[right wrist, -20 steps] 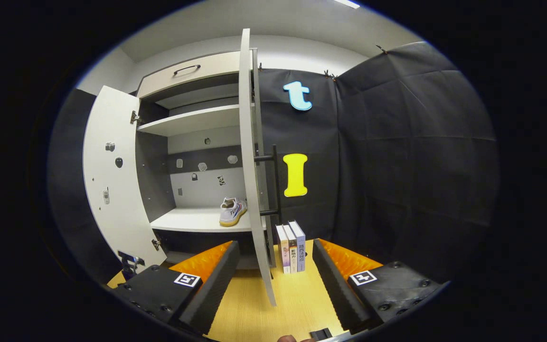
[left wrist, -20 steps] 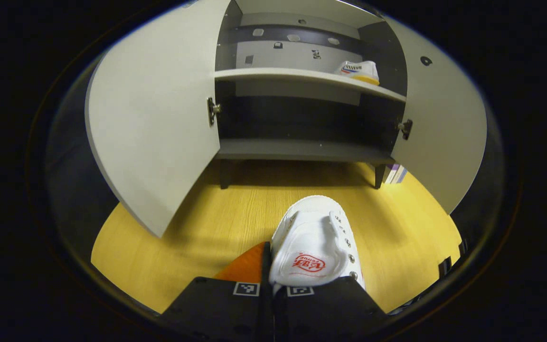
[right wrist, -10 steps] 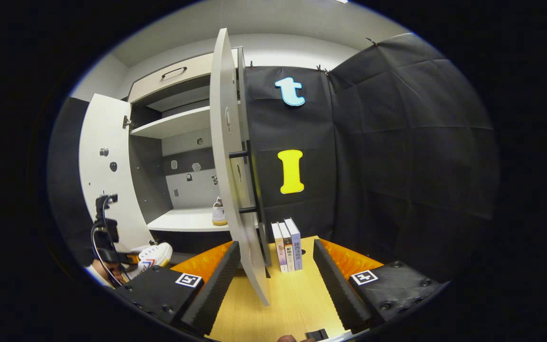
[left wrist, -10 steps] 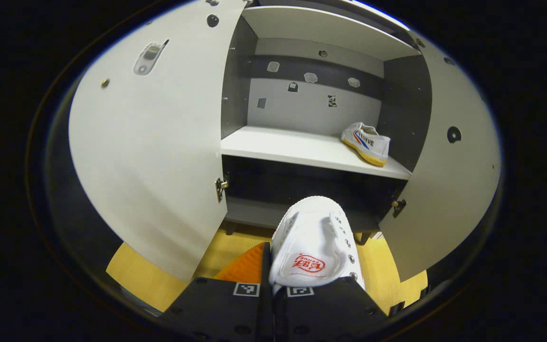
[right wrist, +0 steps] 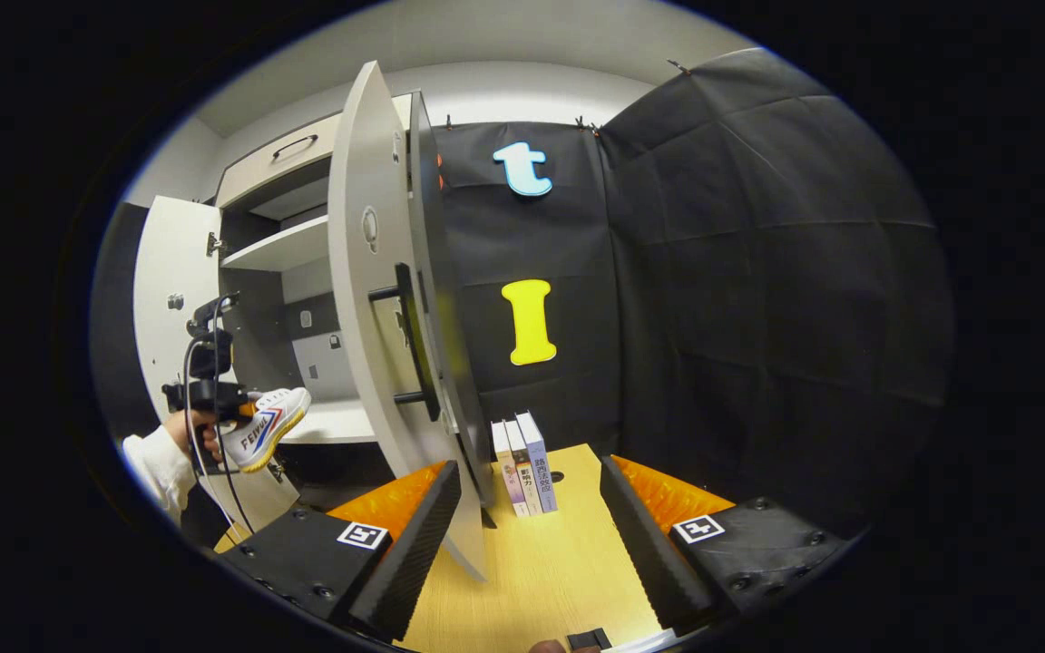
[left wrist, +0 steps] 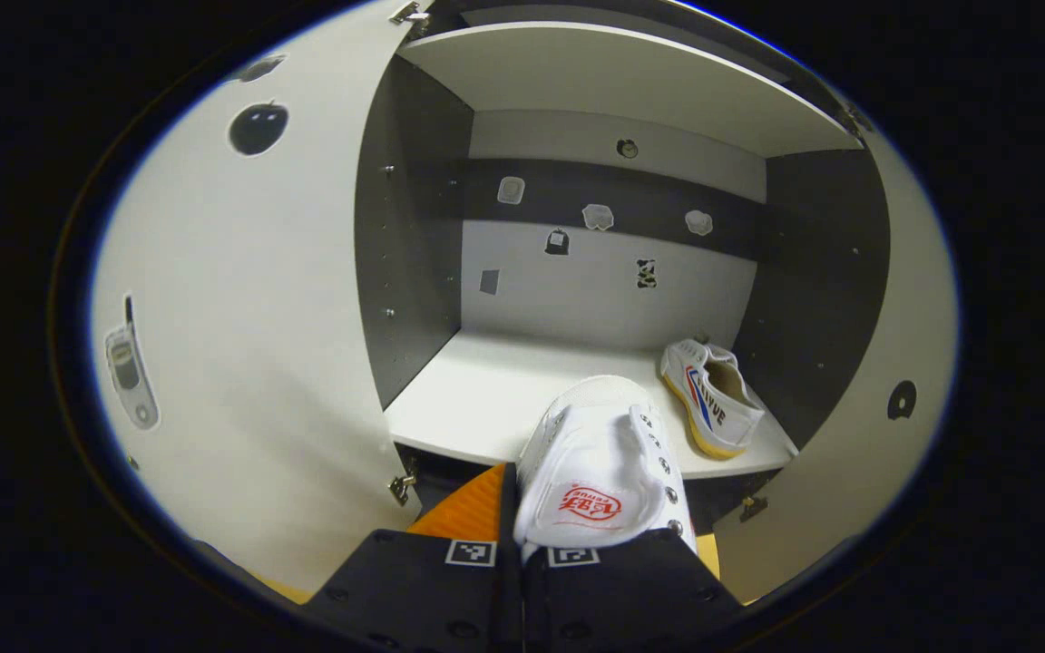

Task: Grab one shoe with the right hand and put it into the shoe cabinet, grab the other shoe with the left hand and put it into the shoe cabinet; then close the right door with the right hand and the left door with the left hand.

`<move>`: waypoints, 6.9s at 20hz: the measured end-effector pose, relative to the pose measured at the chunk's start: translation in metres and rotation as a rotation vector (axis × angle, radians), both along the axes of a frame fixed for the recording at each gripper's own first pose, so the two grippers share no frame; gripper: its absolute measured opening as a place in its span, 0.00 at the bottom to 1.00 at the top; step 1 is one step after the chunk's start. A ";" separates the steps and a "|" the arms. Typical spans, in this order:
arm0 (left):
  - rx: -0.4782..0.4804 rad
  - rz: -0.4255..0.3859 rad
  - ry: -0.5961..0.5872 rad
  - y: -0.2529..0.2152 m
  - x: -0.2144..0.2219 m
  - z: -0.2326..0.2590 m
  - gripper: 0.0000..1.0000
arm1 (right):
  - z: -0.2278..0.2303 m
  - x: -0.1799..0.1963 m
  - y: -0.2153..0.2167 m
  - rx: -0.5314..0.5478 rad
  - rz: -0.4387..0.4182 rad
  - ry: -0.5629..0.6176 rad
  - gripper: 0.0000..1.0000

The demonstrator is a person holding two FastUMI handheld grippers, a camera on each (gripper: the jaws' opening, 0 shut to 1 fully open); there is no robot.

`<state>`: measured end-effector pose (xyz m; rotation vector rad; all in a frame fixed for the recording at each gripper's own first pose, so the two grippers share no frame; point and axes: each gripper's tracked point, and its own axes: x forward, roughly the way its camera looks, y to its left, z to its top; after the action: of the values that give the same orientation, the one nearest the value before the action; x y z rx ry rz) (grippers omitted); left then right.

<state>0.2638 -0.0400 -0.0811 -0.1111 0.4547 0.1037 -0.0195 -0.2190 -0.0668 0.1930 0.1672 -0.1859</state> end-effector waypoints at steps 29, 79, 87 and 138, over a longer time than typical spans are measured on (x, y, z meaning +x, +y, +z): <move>0.154 0.125 0.209 -0.007 0.211 -0.070 0.12 | -0.018 0.016 -0.076 0.000 -0.133 0.064 0.98; 0.032 -0.200 -0.380 -0.002 -0.239 0.093 0.97 | 0.070 0.102 0.024 -0.092 0.075 -0.071 0.98; 0.029 -0.205 -0.384 0.032 -0.237 0.085 0.97 | 0.070 0.099 0.039 -0.095 0.040 -0.074 0.97; 0.139 0.142 -0.385 0.277 -0.191 0.085 0.97 | 0.051 0.063 0.203 0.002 0.319 -0.070 0.98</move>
<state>0.0730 0.2368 0.0036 -0.0246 0.0539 0.2484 0.0433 -0.0165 -0.0158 0.1718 0.1261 0.1380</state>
